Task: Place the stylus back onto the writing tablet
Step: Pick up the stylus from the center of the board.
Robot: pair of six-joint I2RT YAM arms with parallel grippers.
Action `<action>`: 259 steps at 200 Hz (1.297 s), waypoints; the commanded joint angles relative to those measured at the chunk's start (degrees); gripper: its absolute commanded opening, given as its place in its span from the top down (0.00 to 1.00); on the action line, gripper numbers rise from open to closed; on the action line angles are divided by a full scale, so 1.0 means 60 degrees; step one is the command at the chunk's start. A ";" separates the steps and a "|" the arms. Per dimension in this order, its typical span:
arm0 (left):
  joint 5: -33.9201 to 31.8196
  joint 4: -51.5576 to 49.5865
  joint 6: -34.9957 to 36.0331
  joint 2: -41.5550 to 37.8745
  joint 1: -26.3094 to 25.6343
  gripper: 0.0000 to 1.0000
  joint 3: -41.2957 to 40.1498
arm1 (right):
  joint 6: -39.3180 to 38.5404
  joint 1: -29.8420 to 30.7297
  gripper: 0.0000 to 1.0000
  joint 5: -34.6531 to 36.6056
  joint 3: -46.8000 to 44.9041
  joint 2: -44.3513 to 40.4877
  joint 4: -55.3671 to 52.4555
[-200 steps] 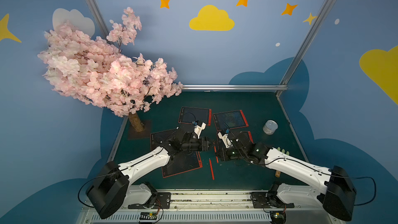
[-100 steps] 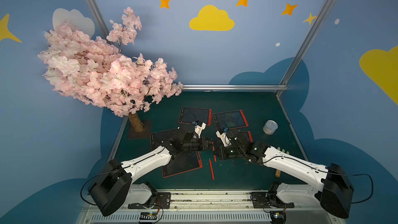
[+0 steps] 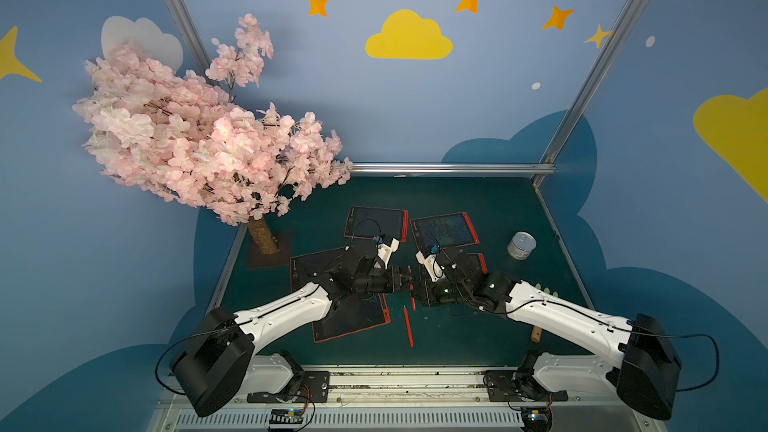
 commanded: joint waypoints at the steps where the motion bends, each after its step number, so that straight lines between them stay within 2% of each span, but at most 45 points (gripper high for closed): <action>1: 0.0005 -0.0137 0.0352 0.0054 -0.0151 0.77 0.0114 | -0.0014 -0.0043 0.98 0.0213 0.0310 0.0048 0.0139; 78: 0.0065 0.0036 0.0396 0.0072 -0.0199 0.88 0.0048 | 0.0073 -0.0052 0.98 0.0272 0.0238 -0.0029 0.0199; 139: 0.0036 -0.0017 0.0411 0.0034 -0.0193 0.92 0.0057 | 0.0119 -0.0050 0.96 0.0366 0.0237 -0.0113 0.0181; 202: -0.0901 -0.1432 0.0833 -0.0387 -0.0077 0.94 0.0394 | 0.0074 -0.0057 0.70 0.0456 0.0110 -0.0681 -0.0017; 259: -0.1272 -0.2541 0.0973 -0.0990 0.0832 0.93 0.0461 | 0.0185 -0.0058 0.46 0.0941 -0.0429 -0.1824 0.0126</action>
